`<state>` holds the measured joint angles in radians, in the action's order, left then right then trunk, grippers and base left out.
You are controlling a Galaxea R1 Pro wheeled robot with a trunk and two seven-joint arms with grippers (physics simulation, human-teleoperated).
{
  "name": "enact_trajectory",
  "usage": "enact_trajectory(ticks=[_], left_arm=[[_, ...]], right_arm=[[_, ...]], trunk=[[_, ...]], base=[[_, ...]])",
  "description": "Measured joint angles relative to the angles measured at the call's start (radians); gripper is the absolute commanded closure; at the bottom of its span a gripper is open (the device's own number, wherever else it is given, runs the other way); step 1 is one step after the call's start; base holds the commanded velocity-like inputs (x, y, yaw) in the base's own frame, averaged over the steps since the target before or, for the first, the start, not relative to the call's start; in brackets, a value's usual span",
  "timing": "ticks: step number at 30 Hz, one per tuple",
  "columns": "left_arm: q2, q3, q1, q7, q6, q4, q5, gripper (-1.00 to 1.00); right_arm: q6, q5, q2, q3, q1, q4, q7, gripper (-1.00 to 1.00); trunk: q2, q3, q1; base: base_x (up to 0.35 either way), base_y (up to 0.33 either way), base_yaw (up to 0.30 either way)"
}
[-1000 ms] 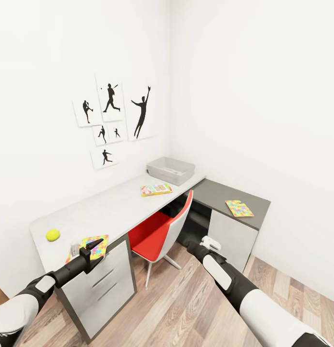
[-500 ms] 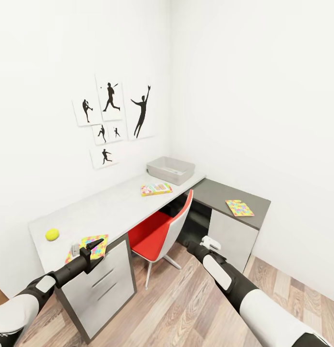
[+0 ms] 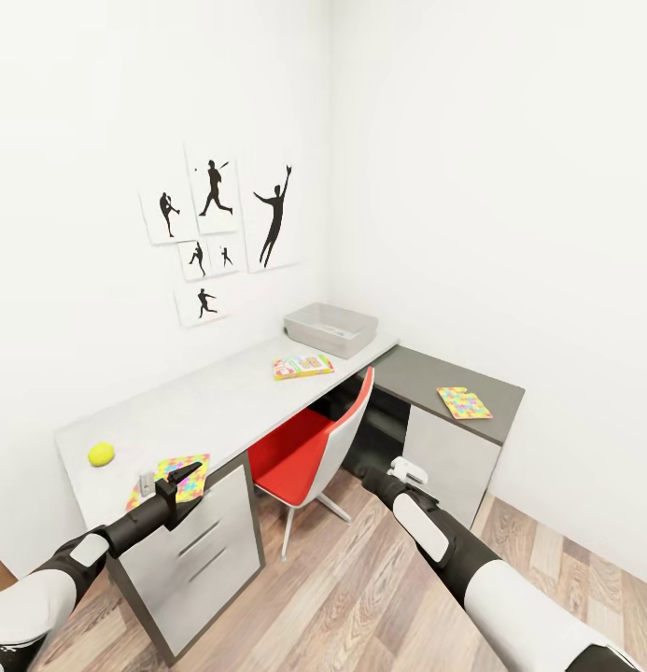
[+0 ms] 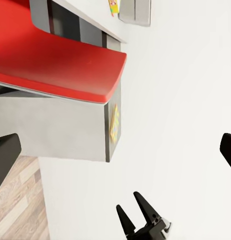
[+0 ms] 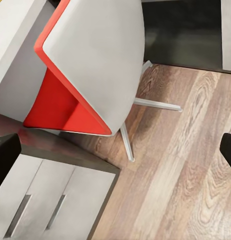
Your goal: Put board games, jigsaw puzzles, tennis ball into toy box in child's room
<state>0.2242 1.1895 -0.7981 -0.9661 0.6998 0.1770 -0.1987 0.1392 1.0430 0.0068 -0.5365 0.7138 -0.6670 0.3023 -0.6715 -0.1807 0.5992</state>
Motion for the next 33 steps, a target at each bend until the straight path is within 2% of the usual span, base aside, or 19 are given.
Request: enact_trajectory(ticks=[11,21,33], left_arm=[[0.001,0.0,0.0,0.0,0.02,0.0,-0.001,-1.0],[0.005,0.0,0.0,0.0,0.058,0.0,-0.001,-1.0],[0.006,0.0,0.0,0.0,0.068,0.0,-0.001,-1.0]], right_arm=[[0.0,0.0,0.0,0.0,0.0,0.0,0.0,-1.0],[0.0,0.0,0.0,0.0,0.0,0.0,0.0,-1.0],[0.0,0.0,0.0,0.0,0.0,0.0,0.0,-1.0]], trunk=[[0.0,0.0,0.0],[-0.07,-0.031,0.038],[-0.154,-0.069,0.084]], base=[[0.0,0.0,0.0],[0.0,0.0,0.0],[0.0,0.0,0.0]])
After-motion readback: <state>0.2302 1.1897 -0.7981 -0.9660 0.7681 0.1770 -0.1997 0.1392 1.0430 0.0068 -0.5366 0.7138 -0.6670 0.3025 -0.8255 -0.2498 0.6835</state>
